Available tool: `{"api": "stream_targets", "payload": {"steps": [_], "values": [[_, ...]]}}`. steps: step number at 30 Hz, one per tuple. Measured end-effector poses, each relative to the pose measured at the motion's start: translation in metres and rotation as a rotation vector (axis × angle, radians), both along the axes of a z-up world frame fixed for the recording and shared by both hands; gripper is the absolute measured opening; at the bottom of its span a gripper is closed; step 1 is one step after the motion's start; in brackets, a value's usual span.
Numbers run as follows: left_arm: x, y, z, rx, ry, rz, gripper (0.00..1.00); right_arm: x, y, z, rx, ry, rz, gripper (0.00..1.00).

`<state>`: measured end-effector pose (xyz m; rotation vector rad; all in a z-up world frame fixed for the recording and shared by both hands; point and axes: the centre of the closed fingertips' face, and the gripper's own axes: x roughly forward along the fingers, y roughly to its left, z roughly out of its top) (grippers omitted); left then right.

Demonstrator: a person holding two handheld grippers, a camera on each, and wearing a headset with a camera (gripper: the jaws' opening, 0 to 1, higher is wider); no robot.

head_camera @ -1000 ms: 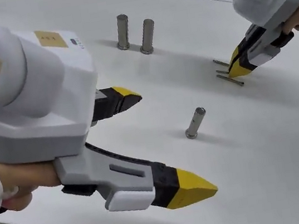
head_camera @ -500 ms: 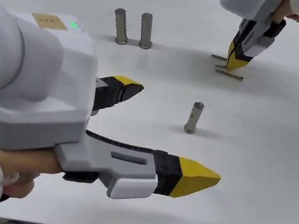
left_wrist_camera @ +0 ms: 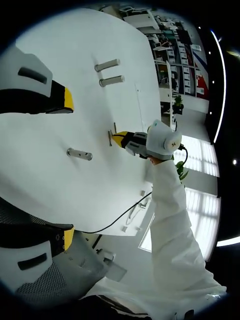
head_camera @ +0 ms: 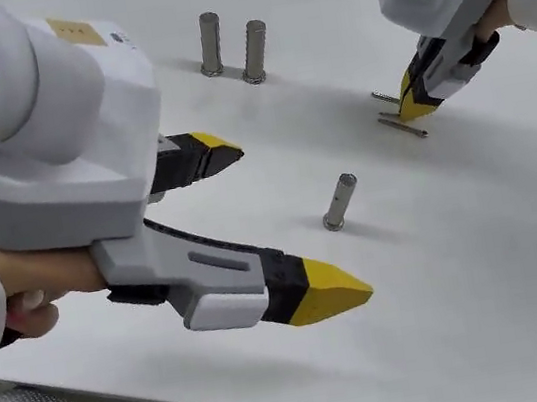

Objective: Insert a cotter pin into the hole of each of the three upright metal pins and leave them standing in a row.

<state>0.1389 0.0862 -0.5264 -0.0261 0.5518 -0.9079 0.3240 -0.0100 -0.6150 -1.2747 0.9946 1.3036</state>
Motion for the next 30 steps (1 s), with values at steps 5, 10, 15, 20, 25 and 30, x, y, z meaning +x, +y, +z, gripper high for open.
{"api": "stream_targets", "payload": {"steps": [5, 10, 15, 20, 25, 30], "values": [[0.001, 0.003, 0.003, -0.006, -0.003, 0.012, 0.88, -0.003, 0.002, 0.017, 0.033, -0.035, 0.013, 0.0], [0.002, 0.002, 0.004, -0.022, -0.001, 0.012, 0.86, -0.015, 0.01, 0.04, 0.124, -0.046, -0.028, 0.0], [0.002, 0.001, 0.004, -0.028, 0.002, 0.01, 0.84, -0.034, 0.015, 0.064, 0.208, -0.077, -0.024, 0.0], [0.007, 0.002, 0.006, -0.017, -0.009, 0.0, 0.82, -0.043, 0.016, 0.079, 0.285, -0.119, -0.041, 0.0], [0.017, 0.004, 0.014, -0.038, -0.023, 0.016, 0.79, -0.049, 0.014, 0.095, 0.317, -0.24, -0.006, 0.0], [0.028, 0.004, 0.028, -0.12, -0.026, 0.058, 0.73, -0.062, 0.011, 0.103, 0.34, -0.322, 0.004, 0.0]]}}
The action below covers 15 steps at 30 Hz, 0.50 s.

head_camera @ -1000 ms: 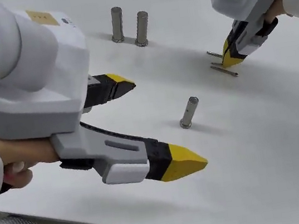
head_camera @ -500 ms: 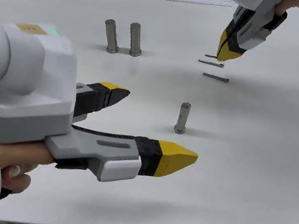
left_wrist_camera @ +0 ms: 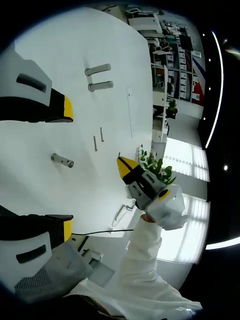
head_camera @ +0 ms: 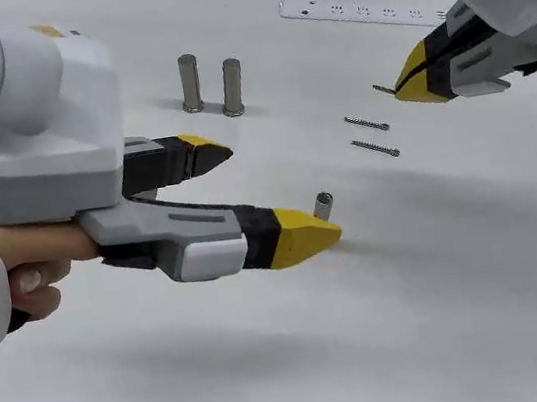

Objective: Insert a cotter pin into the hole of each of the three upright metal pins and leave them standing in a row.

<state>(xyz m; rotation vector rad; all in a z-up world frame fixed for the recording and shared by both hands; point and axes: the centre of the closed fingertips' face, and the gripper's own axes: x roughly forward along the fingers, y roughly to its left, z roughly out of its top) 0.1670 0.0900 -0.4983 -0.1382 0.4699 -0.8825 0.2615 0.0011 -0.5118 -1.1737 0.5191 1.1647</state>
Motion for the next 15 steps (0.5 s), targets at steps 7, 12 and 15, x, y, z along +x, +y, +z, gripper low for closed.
{"api": "stream_targets", "payload": {"steps": [7, 12, 15], "values": [[0.01, -0.005, 0.012, -0.035, -0.011, 0.007, 0.68, -0.008, -0.002, 0.01, 0.056, -0.074, -0.026, 0.0], [0.016, -0.014, 0.016, -0.064, 0.008, 0.0, 0.64, -0.019, 0.001, 0.021, 0.095, -0.148, -0.029, 0.0], [0.02, -0.02, 0.019, -0.083, 0.009, -0.002, 0.6, -0.024, 0.002, 0.024, 0.104, -0.167, -0.027, 0.0]]}}
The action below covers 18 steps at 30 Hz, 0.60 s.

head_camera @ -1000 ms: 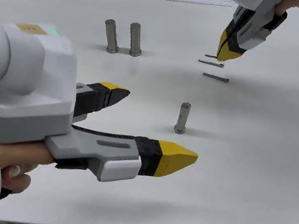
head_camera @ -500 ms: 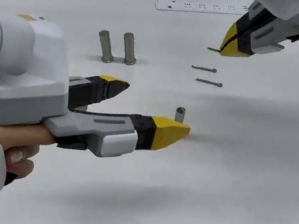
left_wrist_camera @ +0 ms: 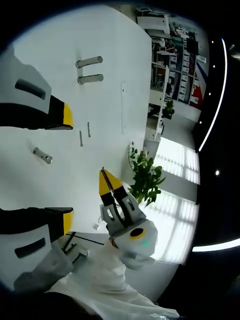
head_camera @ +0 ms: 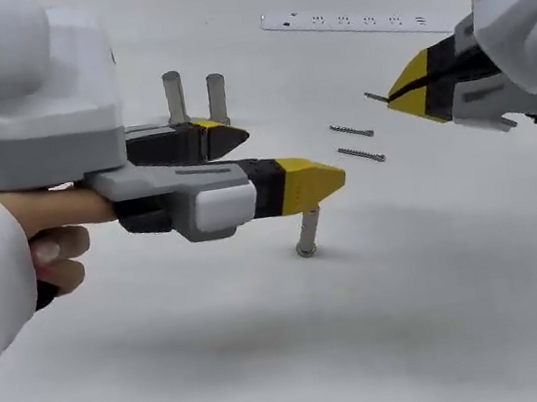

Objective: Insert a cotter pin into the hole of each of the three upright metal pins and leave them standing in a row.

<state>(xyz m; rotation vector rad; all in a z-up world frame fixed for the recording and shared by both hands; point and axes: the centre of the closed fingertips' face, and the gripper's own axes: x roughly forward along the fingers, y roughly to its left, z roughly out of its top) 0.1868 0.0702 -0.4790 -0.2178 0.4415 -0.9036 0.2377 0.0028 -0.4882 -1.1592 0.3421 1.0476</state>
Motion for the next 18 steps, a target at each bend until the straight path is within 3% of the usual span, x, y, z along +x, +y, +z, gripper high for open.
{"api": "stream_targets", "payload": {"steps": [9, 18], "values": [[0.01, -0.012, 0.007, -0.031, 0.008, -0.007, 0.51, -0.017, 0.007, 0.002, 0.02, -0.029, 0.014, 0.0], [0.013, -0.02, 0.009, -0.062, 0.028, -0.014, 0.4, -0.021, 0.006, -0.004, 0.007, -0.034, 0.016, 0.0]]}}
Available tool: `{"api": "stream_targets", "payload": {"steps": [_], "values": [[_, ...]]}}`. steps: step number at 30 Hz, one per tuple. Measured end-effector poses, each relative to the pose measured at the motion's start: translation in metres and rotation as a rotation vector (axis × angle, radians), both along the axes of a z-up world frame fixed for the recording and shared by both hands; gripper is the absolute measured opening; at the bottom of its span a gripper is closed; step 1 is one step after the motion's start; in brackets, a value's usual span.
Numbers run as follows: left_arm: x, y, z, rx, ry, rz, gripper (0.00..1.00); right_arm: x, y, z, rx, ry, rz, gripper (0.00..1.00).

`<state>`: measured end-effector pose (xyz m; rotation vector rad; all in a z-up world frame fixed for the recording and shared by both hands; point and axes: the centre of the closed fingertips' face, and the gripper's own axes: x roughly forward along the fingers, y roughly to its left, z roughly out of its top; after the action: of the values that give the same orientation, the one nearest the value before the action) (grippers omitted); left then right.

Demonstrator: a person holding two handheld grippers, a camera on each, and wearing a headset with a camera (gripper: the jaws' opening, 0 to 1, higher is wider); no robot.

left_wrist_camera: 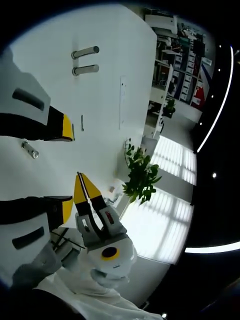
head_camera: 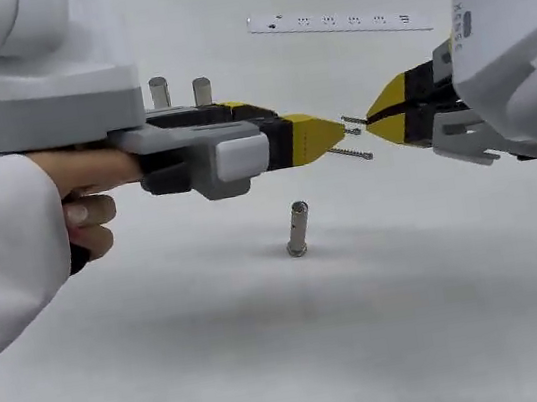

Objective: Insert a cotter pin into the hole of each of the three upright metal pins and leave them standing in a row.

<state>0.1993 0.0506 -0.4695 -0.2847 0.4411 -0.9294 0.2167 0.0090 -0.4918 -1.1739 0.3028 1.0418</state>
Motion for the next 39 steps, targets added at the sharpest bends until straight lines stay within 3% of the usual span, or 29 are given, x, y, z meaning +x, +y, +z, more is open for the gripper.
{"api": "stream_targets", "payload": {"steps": [12, 21, 24, 26, 32, 39], "values": [[0.005, -0.011, -0.002, -0.023, 0.021, -0.01, 0.32, -0.004, 0.006, 0.009, 0.018, -0.032, 0.012, 0.0], [0.005, -0.017, -0.001, -0.053, 0.055, -0.026, 0.16, -0.007, 0.011, 0.007, 0.031, -0.02, 0.023, 0.0], [0.006, -0.018, 0.0, -0.055, 0.053, -0.025, 0.15, -0.01, 0.015, 0.008, 0.044, -0.02, 0.035, 0.0], [0.005, -0.019, -0.001, -0.065, 0.071, -0.027, 0.13, -0.013, 0.016, 0.009, 0.046, -0.022, 0.038, 0.0], [0.004, -0.02, -0.003, -0.058, 0.072, -0.041, 0.05, -0.012, 0.019, 0.011, 0.048, -0.024, 0.045, 0.0], [0.003, -0.021, -0.002, -0.063, 0.077, -0.041, 0.05, -0.014, 0.022, 0.011, 0.042, -0.028, 0.059, 0.0]]}}
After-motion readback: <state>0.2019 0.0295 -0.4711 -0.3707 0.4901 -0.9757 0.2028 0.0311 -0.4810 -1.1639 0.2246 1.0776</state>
